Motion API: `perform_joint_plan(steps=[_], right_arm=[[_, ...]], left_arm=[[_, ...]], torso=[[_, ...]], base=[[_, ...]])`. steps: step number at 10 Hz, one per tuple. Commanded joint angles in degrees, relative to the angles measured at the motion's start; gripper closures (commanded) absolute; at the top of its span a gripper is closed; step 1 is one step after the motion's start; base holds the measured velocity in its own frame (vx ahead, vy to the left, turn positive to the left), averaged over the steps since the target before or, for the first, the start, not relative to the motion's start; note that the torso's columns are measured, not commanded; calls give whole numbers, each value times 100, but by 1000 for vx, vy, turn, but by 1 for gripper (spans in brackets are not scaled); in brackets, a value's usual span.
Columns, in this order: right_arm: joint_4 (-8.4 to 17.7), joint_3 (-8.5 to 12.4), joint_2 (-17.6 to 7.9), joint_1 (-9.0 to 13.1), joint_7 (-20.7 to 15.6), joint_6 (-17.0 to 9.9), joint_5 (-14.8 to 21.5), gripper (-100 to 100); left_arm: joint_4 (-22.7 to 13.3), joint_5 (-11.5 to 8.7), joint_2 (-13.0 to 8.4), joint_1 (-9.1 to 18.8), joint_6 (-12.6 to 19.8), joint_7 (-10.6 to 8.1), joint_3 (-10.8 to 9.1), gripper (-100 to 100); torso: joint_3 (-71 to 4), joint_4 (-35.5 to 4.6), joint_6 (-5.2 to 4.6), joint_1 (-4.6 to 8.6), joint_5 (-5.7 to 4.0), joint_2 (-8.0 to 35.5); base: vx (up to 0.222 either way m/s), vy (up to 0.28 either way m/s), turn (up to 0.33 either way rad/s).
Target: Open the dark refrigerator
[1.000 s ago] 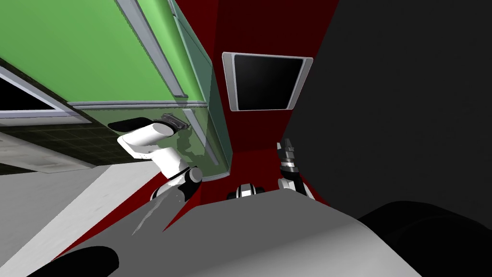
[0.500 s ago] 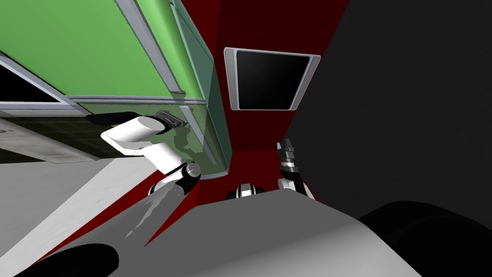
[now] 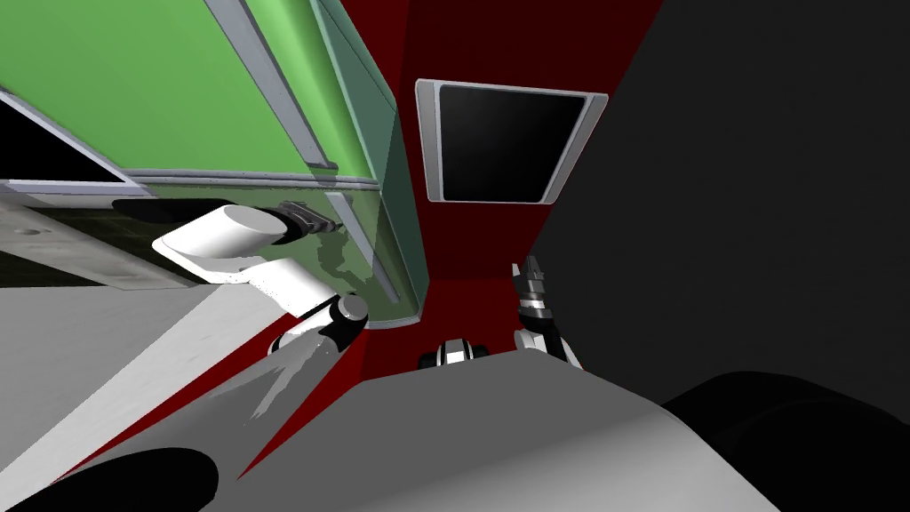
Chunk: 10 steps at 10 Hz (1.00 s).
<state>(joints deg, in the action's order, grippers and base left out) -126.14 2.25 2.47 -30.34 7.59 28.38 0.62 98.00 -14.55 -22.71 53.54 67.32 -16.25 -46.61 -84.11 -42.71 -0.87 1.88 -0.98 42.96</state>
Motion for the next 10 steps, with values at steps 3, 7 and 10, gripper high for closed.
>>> perform_joint_plan(steps=[3,7,10], right_arm=[[1,1,-1,0,0,0,0,0],[1,0,0,0,0,0,0,0],[1,0,-1,0,0,0,0,0]], left_arm=[[-47,-20,35,-42,-71,-24,-38,100],[217,-95,58,104,183,-54,-94,-100],[284,-129,10,143,250,-53,-183,-100]], torso=[[-48,42,81,-179,97,-67],[-38,35,64,-172,84,-57],[-18,24,39,-68,39,-31]], base=[[37,60,-14],[-25,-80,-39],[4,-14,-12]])
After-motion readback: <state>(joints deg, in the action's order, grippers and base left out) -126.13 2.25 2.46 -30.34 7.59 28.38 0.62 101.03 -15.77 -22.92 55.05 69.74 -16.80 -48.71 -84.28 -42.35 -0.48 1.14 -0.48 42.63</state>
